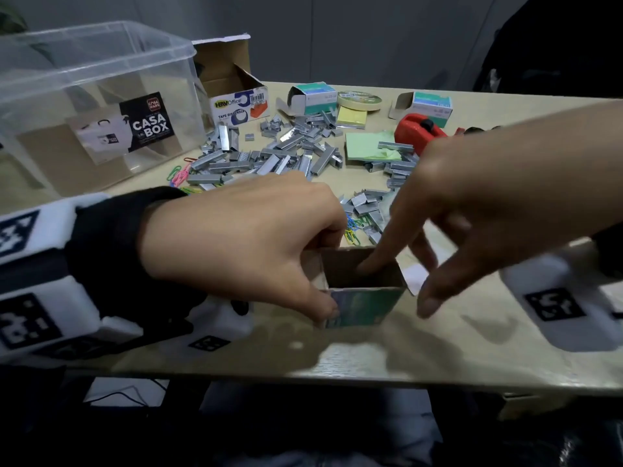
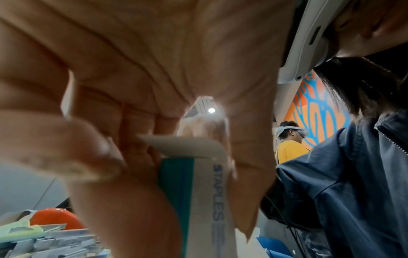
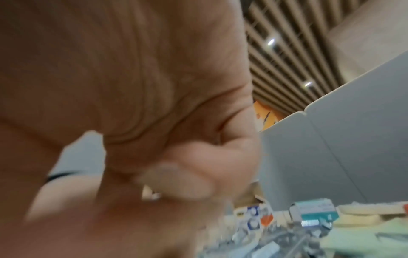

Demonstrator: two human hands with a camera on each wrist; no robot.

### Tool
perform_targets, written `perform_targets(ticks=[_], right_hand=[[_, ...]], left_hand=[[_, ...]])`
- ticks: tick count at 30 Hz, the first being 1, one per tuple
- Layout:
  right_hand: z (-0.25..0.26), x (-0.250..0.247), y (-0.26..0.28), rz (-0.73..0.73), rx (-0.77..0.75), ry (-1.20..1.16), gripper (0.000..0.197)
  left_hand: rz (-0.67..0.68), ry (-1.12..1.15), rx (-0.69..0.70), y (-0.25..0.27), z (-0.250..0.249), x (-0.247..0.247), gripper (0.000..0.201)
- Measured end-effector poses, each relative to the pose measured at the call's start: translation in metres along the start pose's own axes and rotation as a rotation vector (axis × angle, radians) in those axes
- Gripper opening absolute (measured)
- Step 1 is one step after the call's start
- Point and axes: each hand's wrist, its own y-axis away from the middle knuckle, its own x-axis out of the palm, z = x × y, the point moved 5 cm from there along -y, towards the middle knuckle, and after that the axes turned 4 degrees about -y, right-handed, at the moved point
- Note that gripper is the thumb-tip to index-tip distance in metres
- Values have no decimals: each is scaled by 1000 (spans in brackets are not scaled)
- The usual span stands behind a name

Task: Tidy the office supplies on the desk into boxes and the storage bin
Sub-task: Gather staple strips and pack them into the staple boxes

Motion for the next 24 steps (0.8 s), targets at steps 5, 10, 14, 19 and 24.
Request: perform_targets(ticks=[5,10,14,19,24], right_hand=[[-6,-30,17,-185,9,-111,46],[-18,-33,15,-273,55,-123,59],[-33,-34,14,-278,133,-77,62],[-54,-28,6,-208,230,-9,60],[-81,-26,1,-173,242,-230,58]], left_hand=[[35,124,22,-7,7,0,45],[64,237,29,-14,16,3,43],[129,404,-8,-18,25,8,36],[143,545,-49,-24,38,7,31],[138,642,-100,-32,50,-13,36]])
